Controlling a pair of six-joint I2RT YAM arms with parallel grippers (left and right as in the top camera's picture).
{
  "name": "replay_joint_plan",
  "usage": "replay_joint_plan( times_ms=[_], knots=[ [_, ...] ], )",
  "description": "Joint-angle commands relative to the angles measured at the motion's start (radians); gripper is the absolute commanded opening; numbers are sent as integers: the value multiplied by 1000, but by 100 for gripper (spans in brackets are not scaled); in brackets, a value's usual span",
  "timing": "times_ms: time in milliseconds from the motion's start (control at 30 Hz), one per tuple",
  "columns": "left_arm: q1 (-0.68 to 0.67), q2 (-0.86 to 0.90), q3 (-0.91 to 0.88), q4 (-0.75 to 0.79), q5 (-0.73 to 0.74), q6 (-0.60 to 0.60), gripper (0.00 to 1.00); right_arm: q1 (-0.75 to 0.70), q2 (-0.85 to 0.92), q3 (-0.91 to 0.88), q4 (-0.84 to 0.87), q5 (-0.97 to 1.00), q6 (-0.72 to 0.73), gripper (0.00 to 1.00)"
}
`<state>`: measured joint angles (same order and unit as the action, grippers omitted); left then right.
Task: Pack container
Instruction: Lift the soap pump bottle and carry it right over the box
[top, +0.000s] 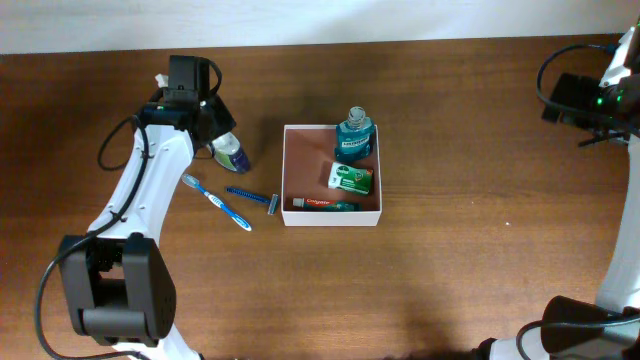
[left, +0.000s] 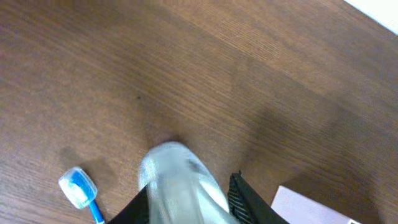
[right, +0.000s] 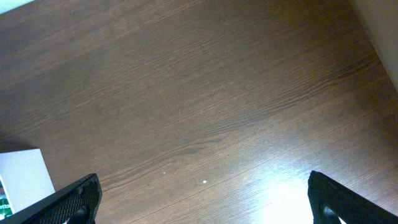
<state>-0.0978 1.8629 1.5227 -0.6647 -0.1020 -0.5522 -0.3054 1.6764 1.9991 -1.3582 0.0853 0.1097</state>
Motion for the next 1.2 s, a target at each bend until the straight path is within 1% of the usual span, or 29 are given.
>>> replay_joint_plan(
  times_ms=[0, 100, 267, 333, 533, 667, 867, 1033, 1167],
  knots=[
    [0, 5, 54, 9, 6, 130, 29, -3, 6, 7, 2, -5, 11, 98],
    [0, 5, 110, 5, 6, 208, 23, -3, 6, 7, 2, -5, 11, 99],
    [0, 5, 211, -18, 12, 214, 23, -3, 6, 7, 2, -5, 11, 99],
    [0, 5, 249, -22, 37, 214, 22, -3, 6, 7, 2, -5, 11, 99],
    [0, 5, 334, -21, 208, 214, 22, -3, 6, 7, 2, -5, 11, 99],
    [0, 5, 368, -20, 354, 214, 22, -3, 6, 7, 2, -5, 11, 99],
    [-1, 5, 377, -20, 470, 214, 22, -3, 6, 7, 2, -5, 11, 99],
    [-17, 5, 377, -21, 477, 219, 22, -3, 6, 7, 2, -5, 11, 98],
    [-61, 5, 377, -22, 476, 293, 22, -3, 6, 7, 2, -5, 11, 99]
  ],
)
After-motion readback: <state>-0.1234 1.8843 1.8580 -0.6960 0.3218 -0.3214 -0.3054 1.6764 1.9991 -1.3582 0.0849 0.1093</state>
